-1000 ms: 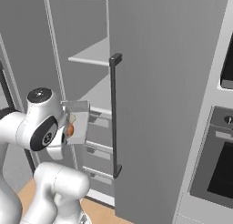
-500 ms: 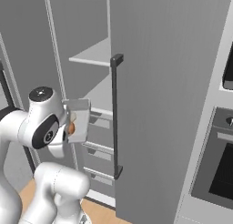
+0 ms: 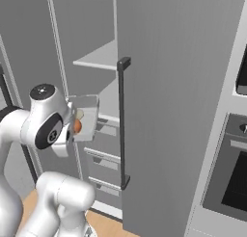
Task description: Take the meat container that has the steak and place it on the second highest rack of the freezer. Then take the vegetable container that has the onion and garlic and place it on the highest rack of the freezer.
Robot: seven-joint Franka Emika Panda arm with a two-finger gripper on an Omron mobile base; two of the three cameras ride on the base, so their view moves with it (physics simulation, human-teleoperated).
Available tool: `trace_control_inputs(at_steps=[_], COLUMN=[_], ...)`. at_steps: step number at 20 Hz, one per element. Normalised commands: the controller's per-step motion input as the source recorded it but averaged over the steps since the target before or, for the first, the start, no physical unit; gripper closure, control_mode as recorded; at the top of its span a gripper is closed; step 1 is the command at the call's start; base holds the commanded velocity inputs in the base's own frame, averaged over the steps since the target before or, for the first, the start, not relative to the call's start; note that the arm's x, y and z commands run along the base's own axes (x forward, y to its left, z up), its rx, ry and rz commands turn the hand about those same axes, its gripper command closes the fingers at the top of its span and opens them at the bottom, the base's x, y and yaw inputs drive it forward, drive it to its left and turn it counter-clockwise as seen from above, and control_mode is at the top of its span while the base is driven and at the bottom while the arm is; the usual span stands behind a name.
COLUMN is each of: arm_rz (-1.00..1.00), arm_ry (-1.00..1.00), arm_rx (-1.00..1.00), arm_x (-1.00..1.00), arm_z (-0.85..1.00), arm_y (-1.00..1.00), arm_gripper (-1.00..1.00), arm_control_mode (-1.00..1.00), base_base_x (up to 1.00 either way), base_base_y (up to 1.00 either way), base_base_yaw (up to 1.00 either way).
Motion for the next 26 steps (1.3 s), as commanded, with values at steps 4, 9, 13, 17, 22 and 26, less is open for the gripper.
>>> trace_control_inputs(at_steps=[4,9,13,17,22,26], arm_rz=[-0.03,0.00,0.00,0.00,-0.05,-0.08], arm_ry=[-0.03,-0.06,-0.12,-0.15,-0.09,0.00], arm_rx=[0.06,0.04,0.00,0.00,0.00,0.00], arm_x=[0.06,0.20,0.56,0.63,0.52,0.35], arm_z=[0.78,0.50,0.10,0.11,0.27,0.56], arm_y=[0.00,0.03,0.19,0.08,0.00,0.00], arm_gripper=[1.00,1.00,1.00,1.00,1.00,1.00], arm_control_mode=[-1.00,-1.00,-1.00,-1.00,-1.00,-1.00], base_base_x=[0.00,0.00,0.00,0.00,0.00,0.00], base_base_y=[0.00,0.00,0.00,0.00,0.00,0.00], base_base_yaw=[0.00,0.00,0.00,0.00,0.00,0.00])
